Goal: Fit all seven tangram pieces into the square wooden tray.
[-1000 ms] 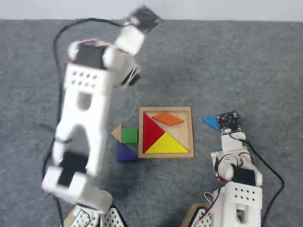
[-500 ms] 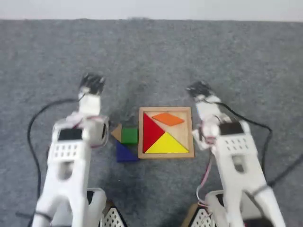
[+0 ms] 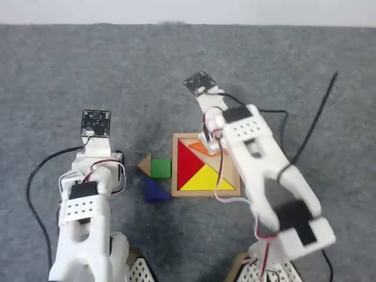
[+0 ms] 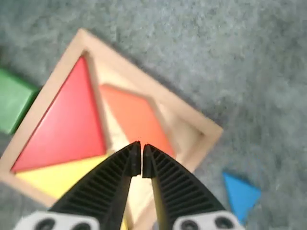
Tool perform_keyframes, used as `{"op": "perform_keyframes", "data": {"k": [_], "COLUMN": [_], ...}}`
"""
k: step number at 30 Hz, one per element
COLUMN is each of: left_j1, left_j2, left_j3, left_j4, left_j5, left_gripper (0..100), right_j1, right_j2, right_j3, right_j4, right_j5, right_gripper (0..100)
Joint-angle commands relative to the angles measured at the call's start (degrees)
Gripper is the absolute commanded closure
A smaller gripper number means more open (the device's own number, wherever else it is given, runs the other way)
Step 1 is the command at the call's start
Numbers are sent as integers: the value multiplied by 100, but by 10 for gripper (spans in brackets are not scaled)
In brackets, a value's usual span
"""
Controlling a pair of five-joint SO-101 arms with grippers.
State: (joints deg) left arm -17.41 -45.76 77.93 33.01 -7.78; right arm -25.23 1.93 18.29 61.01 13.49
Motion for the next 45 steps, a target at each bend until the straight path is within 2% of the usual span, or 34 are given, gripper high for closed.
{"op": "perform_keyframes", "data": {"k": [1, 8, 21, 28, 34, 45], "left_j1": [-35, -35, -35, -35, -35, 149], "left_j2": [-176, -176, -176, -176, -176, -176], "left_j3": [-48, -40, -31, -31, -31, 48], "left_j4": [-141, -141, -141, -141, -141, -158], "left_j5": [70, 70, 70, 70, 70, 53], "left_gripper": [867, 867, 867, 867, 867, 867], "right_j1": [-75, -48, -31, -40, -66, -523], "right_j2": [593, 1358, 1376, 462, -541, 1798], "right_j3": [-914, -1231, -1055, -53, -360, -2523], "right_j4": [66, 66, 725, 40, -347, 338], "right_j5": [-132, -132, -123, -79, -123, -123], "right_gripper": [986, 987, 990, 990, 987, 987]}}
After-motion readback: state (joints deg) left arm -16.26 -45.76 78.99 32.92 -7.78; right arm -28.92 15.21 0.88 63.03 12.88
